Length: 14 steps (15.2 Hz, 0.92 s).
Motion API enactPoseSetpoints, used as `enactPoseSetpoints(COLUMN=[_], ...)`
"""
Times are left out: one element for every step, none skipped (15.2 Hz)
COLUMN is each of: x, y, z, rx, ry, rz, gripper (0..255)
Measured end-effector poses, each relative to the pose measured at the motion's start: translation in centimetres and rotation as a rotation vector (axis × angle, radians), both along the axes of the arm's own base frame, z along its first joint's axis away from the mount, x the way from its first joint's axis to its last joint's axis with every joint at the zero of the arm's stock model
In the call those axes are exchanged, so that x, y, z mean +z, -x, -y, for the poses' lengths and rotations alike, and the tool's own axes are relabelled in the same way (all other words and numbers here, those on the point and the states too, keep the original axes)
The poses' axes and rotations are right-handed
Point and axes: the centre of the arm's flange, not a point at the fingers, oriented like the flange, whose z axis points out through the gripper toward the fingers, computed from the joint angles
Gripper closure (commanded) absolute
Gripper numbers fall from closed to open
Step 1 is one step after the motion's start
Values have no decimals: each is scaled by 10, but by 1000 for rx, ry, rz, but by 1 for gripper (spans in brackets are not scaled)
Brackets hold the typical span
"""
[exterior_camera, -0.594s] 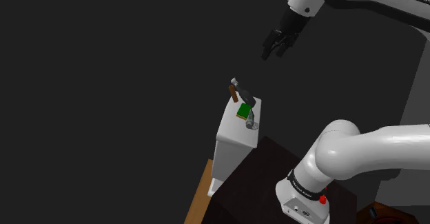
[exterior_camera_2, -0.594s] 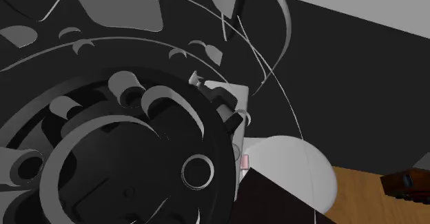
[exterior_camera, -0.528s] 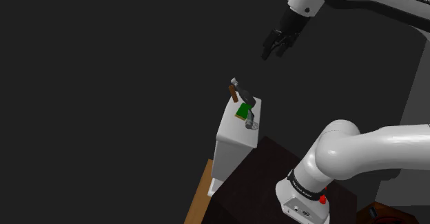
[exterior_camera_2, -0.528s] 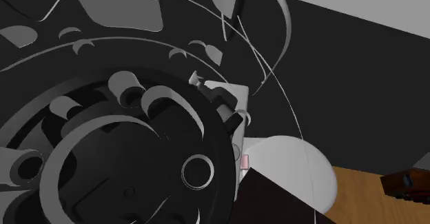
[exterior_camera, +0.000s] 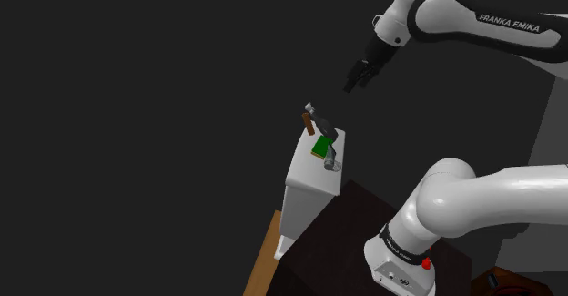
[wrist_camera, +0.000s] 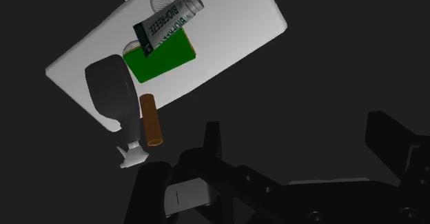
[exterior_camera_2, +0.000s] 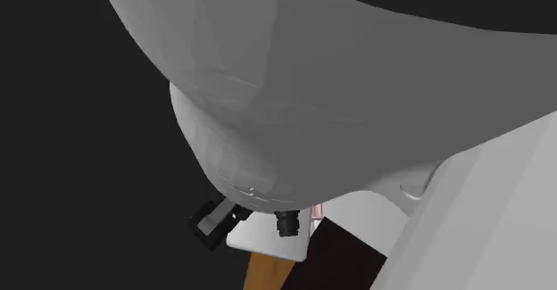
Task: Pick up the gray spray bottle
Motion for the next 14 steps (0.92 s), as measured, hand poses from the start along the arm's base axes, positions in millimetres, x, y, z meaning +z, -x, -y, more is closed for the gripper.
enactPoseSetpoints(x=[-10, -19, -25, -34, -45, -54, -66, -74, -81, -89, -100, -108, -117, -126], y=[-3, -8, -12, -14, -17, -22, -22, -25, -30, -35, -41, -45, -49, -52], z=[13, 23, 34, 42, 51, 62, 73, 83, 95, 102, 115, 124, 132, 142], rx=[14, 29, 43, 58, 73, 87, 102, 116, 131, 146, 159, 174, 189, 203], ry=[-1, -2, -2, -3, -5, -6, -7, -8, -9, -10, -11, -12, -13, -14], rz=[2, 6, 10, 13, 15, 19, 23, 27, 30, 34, 36, 40, 43, 47], gripper=[0, 0, 0, 0, 0, 0, 0, 0, 0, 0, 0, 0, 0, 0])
